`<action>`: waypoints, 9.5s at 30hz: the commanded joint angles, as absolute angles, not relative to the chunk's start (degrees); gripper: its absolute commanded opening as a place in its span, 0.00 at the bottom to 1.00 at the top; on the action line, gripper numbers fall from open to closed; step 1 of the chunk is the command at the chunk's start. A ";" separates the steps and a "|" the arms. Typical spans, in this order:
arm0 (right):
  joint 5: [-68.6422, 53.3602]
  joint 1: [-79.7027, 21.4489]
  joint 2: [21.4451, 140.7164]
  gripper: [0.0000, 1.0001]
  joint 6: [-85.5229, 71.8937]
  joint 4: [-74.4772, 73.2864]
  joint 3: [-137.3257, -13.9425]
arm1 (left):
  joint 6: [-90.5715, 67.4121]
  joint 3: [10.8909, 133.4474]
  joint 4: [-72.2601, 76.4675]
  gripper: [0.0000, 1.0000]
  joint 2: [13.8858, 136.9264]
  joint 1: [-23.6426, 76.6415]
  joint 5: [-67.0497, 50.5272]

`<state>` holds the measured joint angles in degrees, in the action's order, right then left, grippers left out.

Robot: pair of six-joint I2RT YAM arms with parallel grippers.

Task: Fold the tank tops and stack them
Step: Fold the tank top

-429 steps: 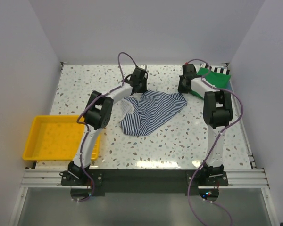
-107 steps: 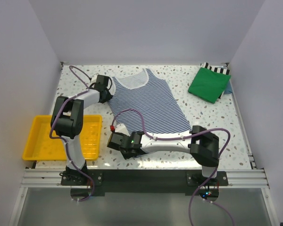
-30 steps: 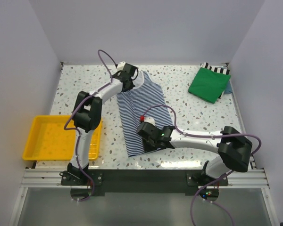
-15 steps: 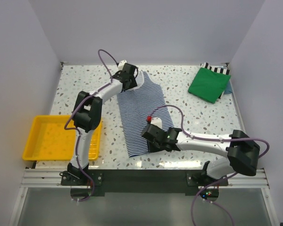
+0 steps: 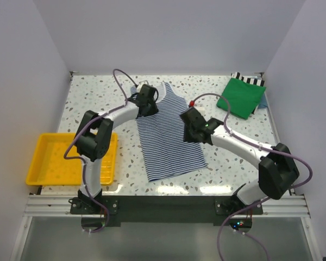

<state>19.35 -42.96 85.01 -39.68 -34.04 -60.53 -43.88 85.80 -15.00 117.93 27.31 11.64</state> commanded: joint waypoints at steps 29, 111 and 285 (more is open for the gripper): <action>10.56 -52.01 80.95 0.31 -53.41 -19.61 -37.01 | -37.01 61.07 -24.69 0.32 100.54 33.40 16.51; -2.37 -13.18 105.74 0.34 -35.60 -11.60 -69.44 | -36.56 63.90 -31.20 0.01 101.34 75.94 3.15; 2.73 -24.08 143.26 0.23 -27.60 -24.17 -121.20 | -41.31 57.74 -18.36 0.04 104.41 58.54 6.33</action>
<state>4.86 -25.80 141.23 -30.39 -23.16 -118.30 -40.12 57.30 -14.28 100.95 58.22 6.02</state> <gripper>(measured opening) 0.211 0.046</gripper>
